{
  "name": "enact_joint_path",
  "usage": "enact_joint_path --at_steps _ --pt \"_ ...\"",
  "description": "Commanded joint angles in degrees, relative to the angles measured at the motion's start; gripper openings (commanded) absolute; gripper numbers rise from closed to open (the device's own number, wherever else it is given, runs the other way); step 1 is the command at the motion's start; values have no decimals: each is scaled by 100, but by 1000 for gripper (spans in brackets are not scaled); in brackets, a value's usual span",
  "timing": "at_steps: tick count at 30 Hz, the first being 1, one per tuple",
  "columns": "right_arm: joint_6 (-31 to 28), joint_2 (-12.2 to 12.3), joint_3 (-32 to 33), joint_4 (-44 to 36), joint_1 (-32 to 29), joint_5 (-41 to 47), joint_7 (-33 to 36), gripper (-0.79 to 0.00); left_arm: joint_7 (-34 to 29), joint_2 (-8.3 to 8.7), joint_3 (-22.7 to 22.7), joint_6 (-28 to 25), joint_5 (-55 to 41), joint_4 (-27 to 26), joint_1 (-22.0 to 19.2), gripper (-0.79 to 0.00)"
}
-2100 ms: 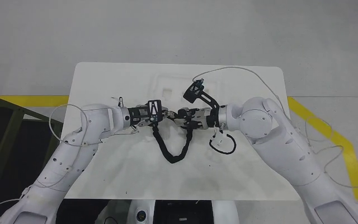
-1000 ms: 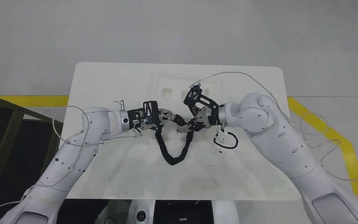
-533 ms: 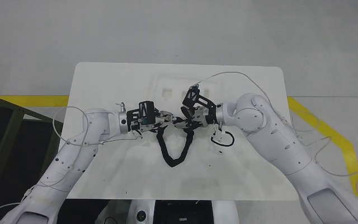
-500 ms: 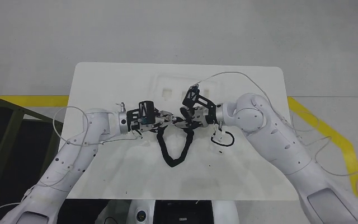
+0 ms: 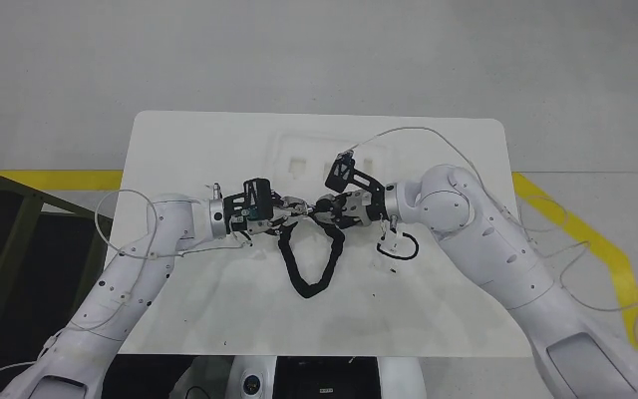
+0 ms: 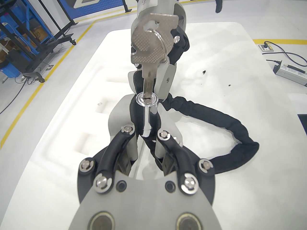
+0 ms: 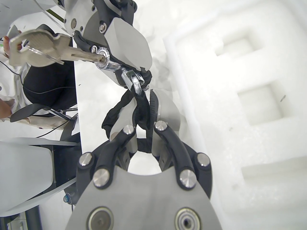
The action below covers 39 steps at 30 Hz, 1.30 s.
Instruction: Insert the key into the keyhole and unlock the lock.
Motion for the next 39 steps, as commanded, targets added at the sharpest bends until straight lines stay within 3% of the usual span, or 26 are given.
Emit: enact_joint_path --at_steps 1,15,29,33,34,35,39 --pt "-19 0 15 14 -9 39 -22 -785 70 0 -4 -11 -9 17 -2 -785" --pt "-364 74 305 -56 -174 348 -200 -785 497 -37 147 -112 -14 412 -58 -643" --pt "-519 111 403 -136 -244 465 -227 -785 678 -97 293 -98 -83 641 -172 -563" --pt "-539 118 416 -147 -250 477 -232 -785 737 -107 310 -96 -108 682 -180 -403" --pt "-548 119 420 -148 -255 495 -239 -785 752 -109 311 -93 -108 690 -181 -305" --pt "-553 121 424 -148 -256 500 -235 -785 775 -111 313 -93 -120 699 -179 -262" --pt "-574 128 443 -162 -266 516 -253 -785 834 -115 319 -102 -123 742 -175 -222"
